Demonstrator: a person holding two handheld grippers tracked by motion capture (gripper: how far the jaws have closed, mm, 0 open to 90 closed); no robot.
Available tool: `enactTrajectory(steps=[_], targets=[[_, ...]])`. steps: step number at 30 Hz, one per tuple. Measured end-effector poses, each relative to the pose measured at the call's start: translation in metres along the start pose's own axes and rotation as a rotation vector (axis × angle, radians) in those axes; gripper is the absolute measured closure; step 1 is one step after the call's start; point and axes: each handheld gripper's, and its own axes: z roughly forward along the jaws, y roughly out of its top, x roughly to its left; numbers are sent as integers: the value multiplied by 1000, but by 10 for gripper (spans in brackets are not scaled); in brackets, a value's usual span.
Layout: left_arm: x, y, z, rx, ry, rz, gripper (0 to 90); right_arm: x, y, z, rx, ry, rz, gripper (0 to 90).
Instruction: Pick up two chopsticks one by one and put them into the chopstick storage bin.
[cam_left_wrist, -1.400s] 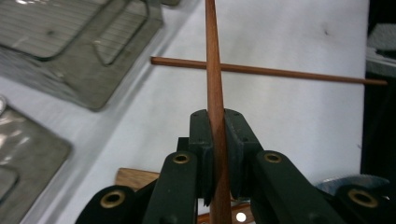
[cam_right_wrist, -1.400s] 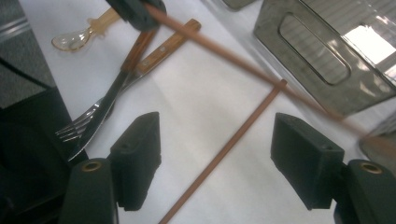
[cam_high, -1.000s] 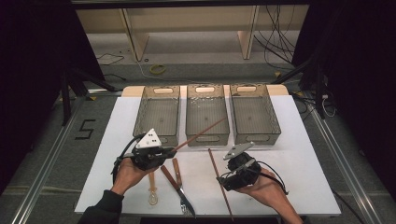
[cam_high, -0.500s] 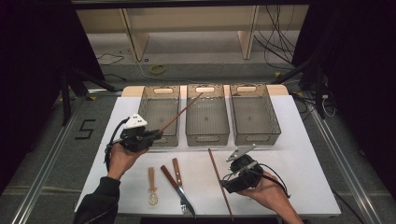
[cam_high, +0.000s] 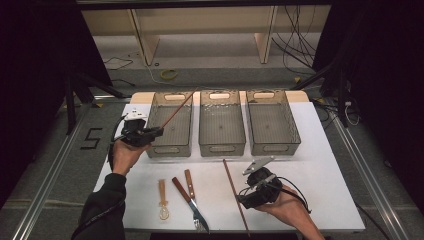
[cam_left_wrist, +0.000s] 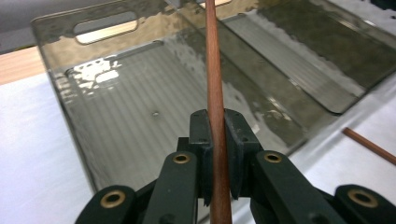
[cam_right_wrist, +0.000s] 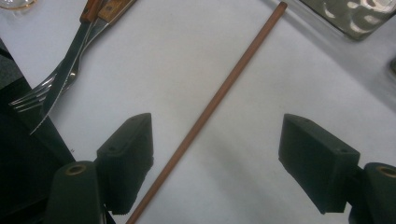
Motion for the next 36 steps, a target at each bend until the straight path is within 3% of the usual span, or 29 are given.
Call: enactTrajectory(steps=[9, 17, 25, 28, 30, 33, 36], targets=[[15, -6, 8, 23, 27, -48, 823, 0, -1, 0, 2, 5, 1, 274], [21, -9, 15, 53, 61, -99, 820, 0, -2, 0, 6, 5, 2, 274], [24, -11, 25, 98, 66, -149, 807, 0, -2, -1, 6, 12, -1, 275], [23, -9, 23, 98, 62, -161, 640, -1, -2, -2, 3, 14, 3, 277], [22, -8, 21, 85, 60, -162, 614, -1, -3, -2, 0, 12, 7, 276], [16, -7, 14, 59, 37, -164, 506, -2, -3, -2, 7, 12, 6, 278], [9, -8, 7, 35, -2, -166, 412, -1, -2, -2, 13, 7, 10, 281]])
